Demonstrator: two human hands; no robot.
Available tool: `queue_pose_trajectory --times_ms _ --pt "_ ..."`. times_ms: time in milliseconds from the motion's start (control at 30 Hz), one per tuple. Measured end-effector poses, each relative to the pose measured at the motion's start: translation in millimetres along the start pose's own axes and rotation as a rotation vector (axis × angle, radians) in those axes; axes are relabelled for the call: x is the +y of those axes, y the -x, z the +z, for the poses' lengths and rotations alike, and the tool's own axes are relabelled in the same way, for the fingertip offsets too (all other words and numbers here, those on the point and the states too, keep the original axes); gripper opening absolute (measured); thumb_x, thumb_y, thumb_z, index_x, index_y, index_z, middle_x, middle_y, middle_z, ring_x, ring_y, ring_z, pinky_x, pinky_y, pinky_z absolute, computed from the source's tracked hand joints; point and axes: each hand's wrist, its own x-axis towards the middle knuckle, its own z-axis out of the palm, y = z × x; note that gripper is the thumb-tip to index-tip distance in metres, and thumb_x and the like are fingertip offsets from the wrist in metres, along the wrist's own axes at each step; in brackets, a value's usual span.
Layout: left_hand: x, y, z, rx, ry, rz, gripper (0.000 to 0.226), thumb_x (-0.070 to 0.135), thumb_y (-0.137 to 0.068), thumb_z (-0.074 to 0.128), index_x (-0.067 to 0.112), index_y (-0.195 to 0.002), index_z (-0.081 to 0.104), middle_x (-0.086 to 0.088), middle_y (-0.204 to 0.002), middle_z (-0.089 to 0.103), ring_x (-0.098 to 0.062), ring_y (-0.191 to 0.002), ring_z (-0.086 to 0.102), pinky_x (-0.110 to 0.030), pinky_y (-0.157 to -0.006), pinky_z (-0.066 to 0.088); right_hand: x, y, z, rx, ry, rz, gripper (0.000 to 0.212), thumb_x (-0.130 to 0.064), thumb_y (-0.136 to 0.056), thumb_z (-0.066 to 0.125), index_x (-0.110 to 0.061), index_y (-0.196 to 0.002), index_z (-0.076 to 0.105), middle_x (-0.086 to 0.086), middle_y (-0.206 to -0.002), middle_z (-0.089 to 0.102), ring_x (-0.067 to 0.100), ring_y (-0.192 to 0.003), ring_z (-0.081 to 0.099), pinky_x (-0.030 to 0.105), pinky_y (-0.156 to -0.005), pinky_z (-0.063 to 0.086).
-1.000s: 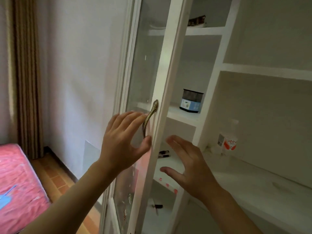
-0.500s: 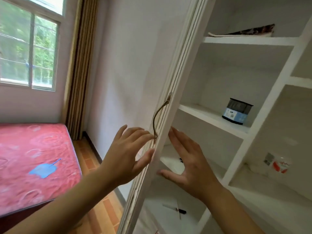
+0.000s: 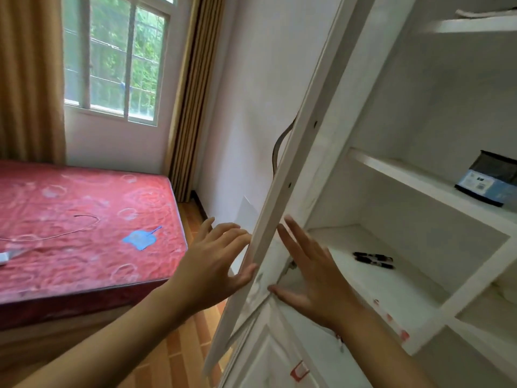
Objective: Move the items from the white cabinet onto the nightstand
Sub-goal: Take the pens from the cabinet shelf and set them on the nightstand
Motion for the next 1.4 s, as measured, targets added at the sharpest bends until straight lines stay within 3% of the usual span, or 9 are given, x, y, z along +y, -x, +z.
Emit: queue_pose_trajectory --times_ms 167,267,367,500,600,767,867,1167,1400 --pt "-20.3 20.3 3.7 -0.039 -0.016 -0.054 0.042 0.049 -0.092 0.06 0.019 -0.12 0.069 0.003 -0.12 0.07 -0.022 -0.116 0.063 -0.049 -0.109 0.039 -4.2 -5.2 33.0 -0.029 -0.023 0.018 0.102 -0.069 -0.089 0.064 -0.044 -0.163 -0.002 -0.02 -0.169 -0.018 0.01 -0.157 0.005 0.048 -0.118 0.033" --pt "-34.9 32.5 9.2 -0.051 -0.039 -0.093 0.04 0.049 -0.092 0.057 0.02 -0.117 0.069 0.003 -0.118 0.071 -0.022 -0.113 0.063 -0.046 -0.109 0.036 -4.6 -10.6 52.8 -0.079 -0.047 0.025 0.099 -0.069 -0.09 0.061 -0.044 -0.163 0.0 -0.019 -0.169 -0.02 0.013 -0.159 0.004 0.054 -0.122 0.028" --pt "-50.3 44.9 18.4 -0.099 -0.073 -0.153 0.035 0.047 -0.093 0.057 0.021 -0.114 0.065 0.003 -0.115 0.071 -0.024 -0.112 0.062 -0.053 -0.109 0.04 -5.1 -18.7 69.5 -0.125 -0.037 0.048 0.097 -0.067 -0.091 0.059 -0.043 -0.163 0.0 -0.02 -0.168 -0.023 0.013 -0.16 0.003 0.052 -0.123 0.02" --pt "-64.2 57.4 30.0 -0.176 -0.117 -0.264 0.034 0.045 -0.094 0.048 0.018 -0.111 0.061 -0.003 -0.109 0.071 -0.031 -0.103 0.065 -0.055 -0.094 0.052 -5.5 -26.2 96.8 -0.244 -0.018 0.103 0.092 -0.062 -0.094 0.055 -0.044 -0.162 -0.004 -0.024 -0.167 -0.025 0.011 -0.159 -0.004 0.048 -0.126 0.012" --pt "-77.2 62.1 36.7 -0.275 -0.157 -0.344 0.038 0.046 -0.094 0.042 0.018 -0.112 0.062 -0.004 -0.111 0.071 -0.032 -0.104 0.064 -0.053 -0.093 0.051 -4.8 -27.8 118.8 -0.336 -0.03 0.147 0.09 -0.061 -0.097 0.052 -0.041 -0.163 -0.005 -0.022 -0.168 -0.02 0.01 -0.158 -0.005 0.049 -0.128 0.013" --pt "-99.2 62.8 45.6 -0.357 -0.212 -0.417 0.032 0.035 -0.096 0.061 0.014 -0.122 0.064 -0.009 -0.116 0.07 -0.038 -0.107 0.064 -0.055 -0.094 0.049 -4.1 -45.5 135.4 -0.372 -0.066 0.191 0.088 -0.06 -0.097 0.052 -0.038 -0.164 -0.001 -0.019 -0.17 -0.013 0.012 -0.159 0.001 0.05 -0.126 0.019" --pt "-105.3 62.5 45.7 -0.399 -0.21 -0.458 0.037 0.035 -0.097 0.06 0.014 -0.128 0.062 -0.011 -0.121 0.07 -0.04 -0.111 0.062 -0.054 -0.095 0.047 -5.0 -53.4 138.4 -0.371 -0.085 0.2 0.086 -0.059 -0.098 0.052 -0.039 -0.164 0.001 -0.019 -0.171 -0.012 0.014 -0.159 0.004 0.051 -0.126 0.021" --pt "-92.3 94.1 44.1 -0.402 -0.176 -0.491 0.046 0.039 -0.089 0.053 0.012 -0.124 0.066 -0.013 -0.114 0.072 -0.04 -0.102 0.065 -0.051 -0.086 0.049 6.7 -14.8 155.5 -0.385 -0.141 0.254 0.081 -0.06 -0.098 0.049 -0.036 -0.165 0.009 -0.018 -0.172 -0.006 0.013 -0.158 0.006 0.052 -0.125 0.022" --pt "-37.9 130.5 60.0 -0.433 -0.159 -0.471 0.05 0.047 -0.087 0.046 0.013 -0.12 0.063 -0.008 -0.113 0.067 -0.035 -0.099 0.062 -0.045 -0.083 0.051 32.3 57.2 167.4 -0.412 -0.19 0.32 0.079 -0.059 -0.098 0.048 -0.034 -0.164 0.013 -0.013 -0.172 0.001 0.013 -0.157 0.008 0.049 -0.123 0.021"
